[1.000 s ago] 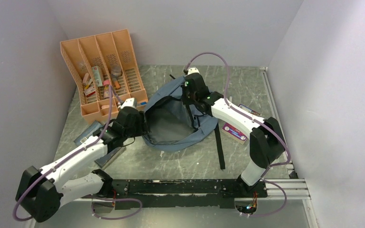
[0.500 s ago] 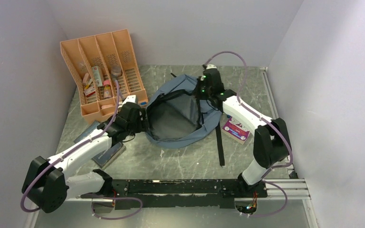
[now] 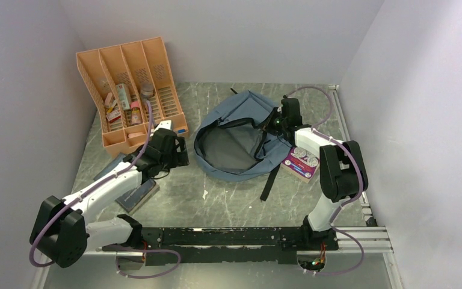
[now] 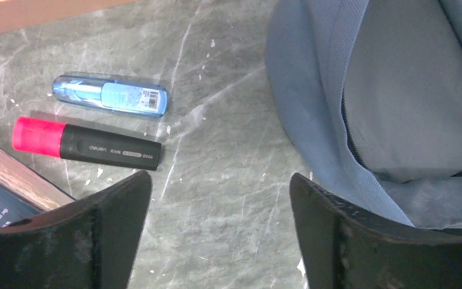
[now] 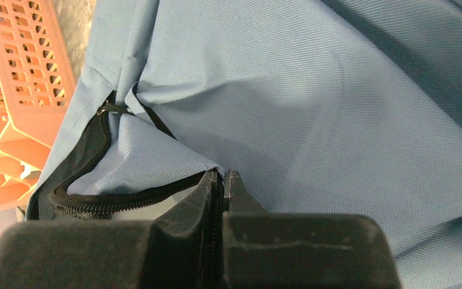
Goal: Pack the student bag
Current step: Unzip the student bag at the center of the board.
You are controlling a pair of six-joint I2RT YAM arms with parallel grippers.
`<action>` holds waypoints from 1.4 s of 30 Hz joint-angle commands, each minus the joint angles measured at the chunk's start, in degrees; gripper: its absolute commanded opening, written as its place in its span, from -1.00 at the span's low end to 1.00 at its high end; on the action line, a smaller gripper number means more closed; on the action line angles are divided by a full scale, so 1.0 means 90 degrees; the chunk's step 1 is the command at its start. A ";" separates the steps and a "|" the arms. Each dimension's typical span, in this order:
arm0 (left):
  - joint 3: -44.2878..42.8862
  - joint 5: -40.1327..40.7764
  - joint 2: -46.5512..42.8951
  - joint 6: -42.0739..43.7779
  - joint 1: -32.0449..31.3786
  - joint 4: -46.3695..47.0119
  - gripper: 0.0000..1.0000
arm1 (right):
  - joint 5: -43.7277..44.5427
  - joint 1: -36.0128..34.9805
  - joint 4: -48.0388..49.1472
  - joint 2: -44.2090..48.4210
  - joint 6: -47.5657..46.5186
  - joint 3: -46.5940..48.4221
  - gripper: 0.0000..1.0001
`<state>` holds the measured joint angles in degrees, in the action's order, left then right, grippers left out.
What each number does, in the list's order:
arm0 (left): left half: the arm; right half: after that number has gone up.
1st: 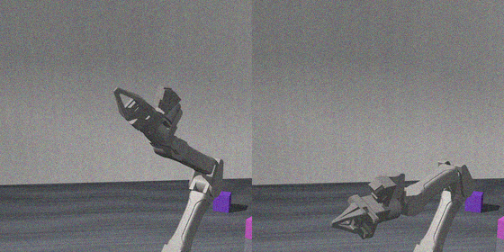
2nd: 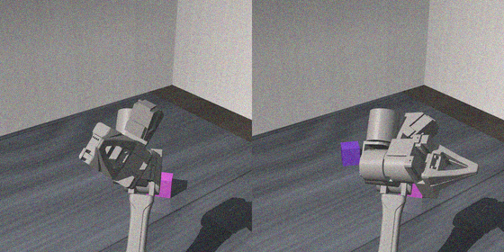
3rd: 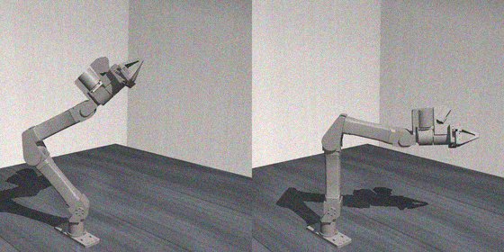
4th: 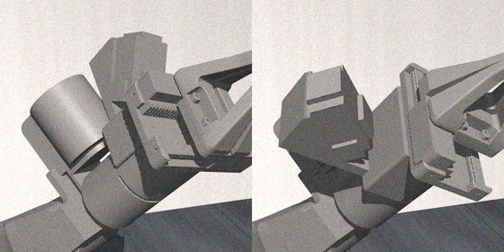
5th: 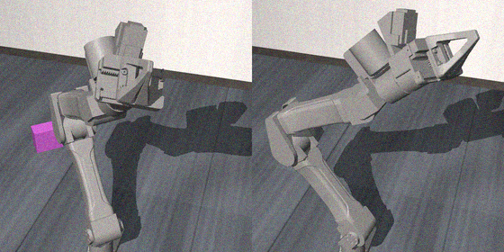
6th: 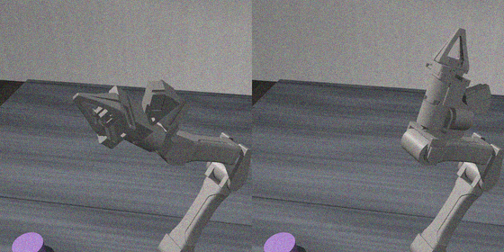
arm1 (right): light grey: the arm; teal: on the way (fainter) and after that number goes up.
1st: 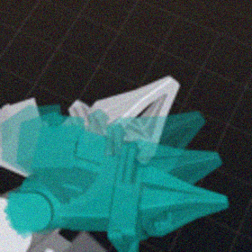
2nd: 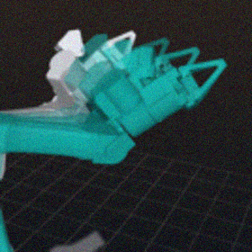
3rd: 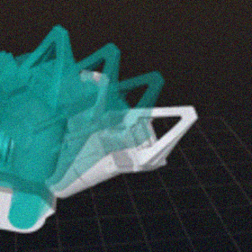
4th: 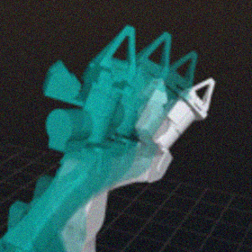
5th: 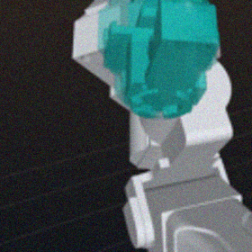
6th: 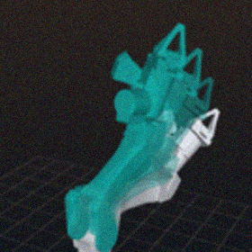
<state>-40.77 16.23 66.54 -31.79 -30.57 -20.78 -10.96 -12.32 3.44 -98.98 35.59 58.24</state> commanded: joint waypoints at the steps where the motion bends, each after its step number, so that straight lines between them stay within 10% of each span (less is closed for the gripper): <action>1: -0.0289 -0.0374 0.0055 0.0115 0.0076 0.0396 0.90 | -0.0534 0.0033 0.0449 -0.0096 0.0062 -0.0126 -1.00; 17: -0.1453 -0.0893 0.2097 -0.0110 0.0076 0.0839 0.95 | -0.1004 0.0000 0.0268 0.0084 -0.0190 -0.0004 -1.00; 29: -0.0986 -0.0514 0.1723 -0.0068 0.0076 0.0587 -0.88 | -0.2673 -0.0047 0.1108 0.0318 -0.0226 0.0201 -1.00; 42: -0.0479 0.0218 0.0273 -0.0015 0.0086 -0.0395 -0.90 | -0.2754 0.0268 0.1993 0.0674 0.0439 -0.0017 -1.00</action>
<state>-46.35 14.33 70.76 -32.36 -30.20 -20.84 -37.21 -12.27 14.96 -95.55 35.20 60.36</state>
